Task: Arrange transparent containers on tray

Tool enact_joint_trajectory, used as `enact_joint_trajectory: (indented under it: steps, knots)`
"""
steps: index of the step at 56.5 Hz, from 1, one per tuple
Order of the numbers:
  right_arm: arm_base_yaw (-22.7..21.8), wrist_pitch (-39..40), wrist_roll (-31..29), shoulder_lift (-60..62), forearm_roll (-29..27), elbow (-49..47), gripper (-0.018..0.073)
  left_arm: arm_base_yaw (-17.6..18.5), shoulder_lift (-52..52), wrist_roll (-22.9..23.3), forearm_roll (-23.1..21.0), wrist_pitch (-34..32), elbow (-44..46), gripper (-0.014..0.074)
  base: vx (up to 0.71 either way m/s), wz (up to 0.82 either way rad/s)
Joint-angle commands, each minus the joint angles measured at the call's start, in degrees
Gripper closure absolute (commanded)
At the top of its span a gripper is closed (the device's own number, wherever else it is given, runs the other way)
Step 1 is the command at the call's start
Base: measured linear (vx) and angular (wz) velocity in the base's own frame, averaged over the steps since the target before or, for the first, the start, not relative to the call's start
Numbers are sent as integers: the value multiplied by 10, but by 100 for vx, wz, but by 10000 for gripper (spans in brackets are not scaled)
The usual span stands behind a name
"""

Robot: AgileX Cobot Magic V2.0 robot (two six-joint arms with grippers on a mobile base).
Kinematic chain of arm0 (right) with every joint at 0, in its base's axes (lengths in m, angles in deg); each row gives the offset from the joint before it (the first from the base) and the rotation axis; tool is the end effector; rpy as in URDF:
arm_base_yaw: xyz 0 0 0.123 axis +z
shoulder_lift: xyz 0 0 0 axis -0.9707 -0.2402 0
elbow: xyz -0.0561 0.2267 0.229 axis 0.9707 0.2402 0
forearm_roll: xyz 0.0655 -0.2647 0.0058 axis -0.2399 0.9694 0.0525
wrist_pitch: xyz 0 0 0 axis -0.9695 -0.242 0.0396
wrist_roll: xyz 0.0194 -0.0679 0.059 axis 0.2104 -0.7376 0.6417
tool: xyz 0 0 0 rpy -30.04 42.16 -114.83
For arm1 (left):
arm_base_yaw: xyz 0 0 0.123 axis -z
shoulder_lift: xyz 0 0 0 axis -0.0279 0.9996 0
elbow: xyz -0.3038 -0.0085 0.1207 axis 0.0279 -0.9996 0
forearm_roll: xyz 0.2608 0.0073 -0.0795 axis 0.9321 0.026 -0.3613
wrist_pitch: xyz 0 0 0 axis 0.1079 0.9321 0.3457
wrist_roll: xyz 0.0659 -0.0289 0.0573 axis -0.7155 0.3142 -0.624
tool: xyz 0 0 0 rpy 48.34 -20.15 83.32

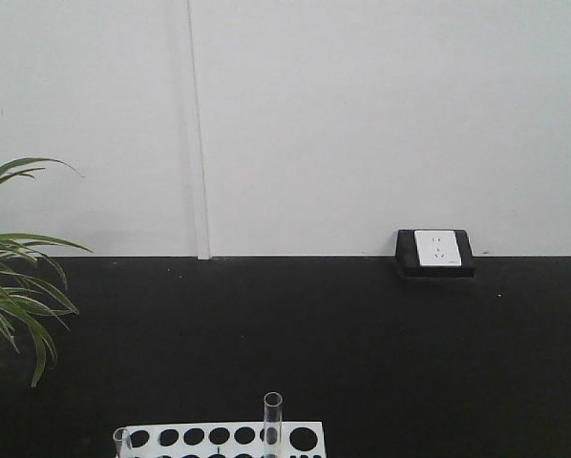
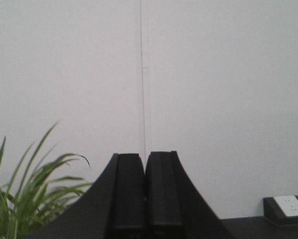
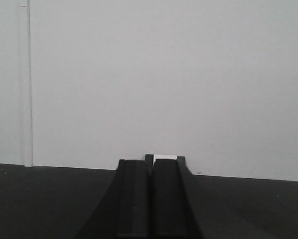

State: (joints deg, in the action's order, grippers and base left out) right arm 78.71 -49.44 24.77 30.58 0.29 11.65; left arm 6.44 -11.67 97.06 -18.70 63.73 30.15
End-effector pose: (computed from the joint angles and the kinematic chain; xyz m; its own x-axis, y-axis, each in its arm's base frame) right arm 0.0293 0.0009 0.3103 0.1664 -0.0579 -0.9844 -0.0297 0.9975 -0.0637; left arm 0.0111 -0.0010 0.3276 0.3540 -0.1018 -0.9297 0.1103 0.9917 -0.0666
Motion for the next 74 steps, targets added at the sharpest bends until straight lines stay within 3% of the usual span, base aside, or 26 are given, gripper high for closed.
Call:
enact_joint_trajectory:
  steps: [1,9,27,36,52,67,74]
  knots:
    - [-2,6,-3,-61,9,-79,571,0,67,1,46,11,87,603,0,0]
    - [-2,11,-3,-129,9,-119,571,0,147,1,59,26,137,603,0,0]
    - [-2,19,-3,-224,9,-120,559,0,280,1,59,2,139,581,0,0]
    - [-2,18,-3,-240,9,-120,519,0,327,1,59,2,139,496,0,0]
    - [-2,7,-3,-241,9,-120,354,0,400,4,58,9,139,230,0,0]
    - [-2,7,-3,-241,8,-120,241,7,472,7,54,3,136,182,0,0]
    - [-2,7,-3,-241,7,-119,241,34,503,16,54,-77,94,182,0,0]
